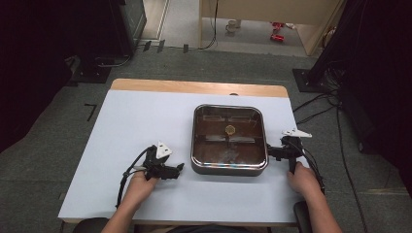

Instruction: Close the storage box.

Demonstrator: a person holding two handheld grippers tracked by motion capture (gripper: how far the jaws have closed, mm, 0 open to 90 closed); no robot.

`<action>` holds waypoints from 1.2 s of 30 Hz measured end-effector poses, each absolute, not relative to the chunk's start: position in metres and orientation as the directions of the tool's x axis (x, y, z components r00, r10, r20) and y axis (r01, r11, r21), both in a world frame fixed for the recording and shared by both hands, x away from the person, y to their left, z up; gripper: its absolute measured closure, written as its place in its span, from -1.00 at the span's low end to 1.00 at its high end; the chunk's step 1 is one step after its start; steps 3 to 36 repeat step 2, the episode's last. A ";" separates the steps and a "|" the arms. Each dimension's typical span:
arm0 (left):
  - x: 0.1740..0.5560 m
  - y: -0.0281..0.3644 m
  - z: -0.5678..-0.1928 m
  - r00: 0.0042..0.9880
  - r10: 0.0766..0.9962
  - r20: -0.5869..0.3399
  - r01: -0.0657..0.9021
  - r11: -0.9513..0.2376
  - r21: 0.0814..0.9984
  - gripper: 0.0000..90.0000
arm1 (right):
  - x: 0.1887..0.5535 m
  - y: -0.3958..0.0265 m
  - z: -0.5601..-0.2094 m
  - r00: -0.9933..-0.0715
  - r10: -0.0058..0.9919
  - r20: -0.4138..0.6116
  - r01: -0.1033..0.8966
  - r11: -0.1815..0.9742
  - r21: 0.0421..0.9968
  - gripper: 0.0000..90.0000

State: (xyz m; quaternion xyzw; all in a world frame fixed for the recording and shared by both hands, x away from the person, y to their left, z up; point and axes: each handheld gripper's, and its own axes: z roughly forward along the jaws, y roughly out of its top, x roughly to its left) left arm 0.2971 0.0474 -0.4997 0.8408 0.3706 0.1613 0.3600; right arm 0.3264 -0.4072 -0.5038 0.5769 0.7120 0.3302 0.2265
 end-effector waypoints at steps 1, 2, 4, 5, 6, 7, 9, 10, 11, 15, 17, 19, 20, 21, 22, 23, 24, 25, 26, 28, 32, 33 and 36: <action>0.297 0.047 -0.500 0.673 0.739 0.005 0.507 -0.466 0.725 -0.72 | 0.326 -0.407 -0.504 -0.233 0.971 0.058 0.671 0.117 0.732 -0.69; 0.297 0.048 -0.500 0.673 0.739 0.004 0.507 -0.465 0.725 -0.72 | 0.326 -0.407 -0.504 -0.232 0.971 0.059 0.672 0.116 0.731 -0.69; 0.297 0.048 -0.500 0.673 0.739 0.004 0.507 -0.465 0.725 -0.72 | 0.326 -0.407 -0.504 -0.232 0.971 0.059 0.672 0.116 0.731 -0.69; 0.297 0.048 -0.500 0.673 0.739 0.004 0.507 -0.465 0.725 -0.72 | 0.326 -0.407 -0.504 -0.232 0.971 0.059 0.672 0.116 0.731 -0.69; 0.297 0.048 -0.500 0.673 0.739 0.004 0.507 -0.465 0.725 -0.72 | 0.326 -0.407 -0.504 -0.232 0.971 0.059 0.672 0.116 0.731 -0.69; 0.297 0.048 -0.500 0.673 0.739 0.004 0.507 -0.465 0.725 -0.72 | 0.326 -0.407 -0.504 -0.232 0.971 0.059 0.672 0.116 0.731 -0.69; 0.297 0.048 -0.500 0.673 0.739 0.004 0.507 -0.465 0.725 -0.72 | 0.326 -0.407 -0.504 -0.232 0.971 0.059 0.672 0.116 0.731 -0.69; 0.297 0.048 -0.500 0.673 0.739 0.004 0.507 -0.465 0.725 -0.72 | 0.326 -0.407 -0.504 -0.232 0.971 0.059 0.672 0.116 0.731 -0.69; 0.297 0.048 -0.500 0.673 0.739 0.004 0.507 -0.465 0.725 -0.72 | 0.326 -0.407 -0.504 -0.232 0.971 0.059 0.672 0.116 0.731 -0.69; 0.297 0.048 -0.500 0.673 0.739 0.004 0.507 -0.465 0.725 -0.72 | 0.326 -0.407 -0.504 -0.232 0.971 0.059 0.672 0.116 0.731 -0.69; 0.297 0.048 -0.500 0.673 0.739 0.004 0.507 -0.465 0.725 -0.72 | 0.326 -0.407 -0.504 -0.232 0.971 0.059 0.672 0.116 0.731 -0.69; 0.297 0.048 -0.500 0.673 0.739 0.004 0.507 -0.465 0.725 -0.72 | 0.326 -0.407 -0.504 -0.232 0.971 0.059 0.672 0.116 0.731 -0.69; 0.297 0.048 -0.500 0.673 0.739 0.004 0.507 -0.465 0.725 -0.72 | 0.326 -0.407 -0.504 -0.232 0.971 0.059 0.672 0.116 0.731 -0.69; 0.297 0.048 -0.500 0.673 0.739 0.004 0.507 -0.465 0.725 -0.72 | 0.326 -0.407 -0.504 -0.232 0.971 0.059 0.672 0.116 0.731 -0.69; 0.297 0.048 -0.500 0.673 0.739 0.004 0.507 -0.465 0.725 -0.72 | 0.326 -0.407 -0.504 -0.232 0.971 0.059 0.672 0.116 0.731 -0.69; 0.297 0.048 -0.500 0.673 0.739 0.004 0.507 -0.465 0.725 -0.72 | 0.326 -0.407 -0.504 -0.232 0.971 0.059 0.672 0.116 0.731 -0.69; 0.297 0.048 -0.500 0.673 0.739 0.004 0.507 -0.465 0.725 -0.72 | 0.326 -0.407 -0.504 -0.232 0.971 0.059 0.672 0.116 0.731 -0.69; 0.297 0.048 -0.500 0.673 0.739 0.004 0.507 -0.465 0.725 -0.72 | 0.326 -0.407 -0.504 -0.232 0.971 0.059 0.672 0.116 0.731 -0.69; 0.297 0.048 -0.500 0.673 0.739 0.004 0.507 -0.465 0.725 -0.72 | 0.326 -0.407 -0.504 -0.232 0.971 0.059 0.672 0.116 0.731 -0.69; 0.297 0.048 -0.500 0.673 0.739 0.004 0.507 -0.465 0.725 -0.72 | 0.326 -0.407 -0.504 -0.232 0.971 0.059 0.672 0.116 0.731 -0.69; 0.297 0.048 -0.500 0.673 0.739 0.004 0.507 -0.465 0.725 -0.72 | 0.326 -0.407 -0.504 -0.232 0.971 0.059 0.672 0.116 0.731 -0.69; 0.297 0.048 -0.500 0.673 0.739 0.004 0.507 -0.465 0.725 -0.72 | 0.326 -0.407 -0.504 -0.232 0.971 0.059 0.672 0.116 0.731 -0.69; 0.297 0.048 -0.500 0.673 0.739 0.004 0.507 -0.465 0.725 -0.72 | 0.326 -0.407 -0.504 -0.232 0.971 0.059 0.672 0.116 0.731 -0.69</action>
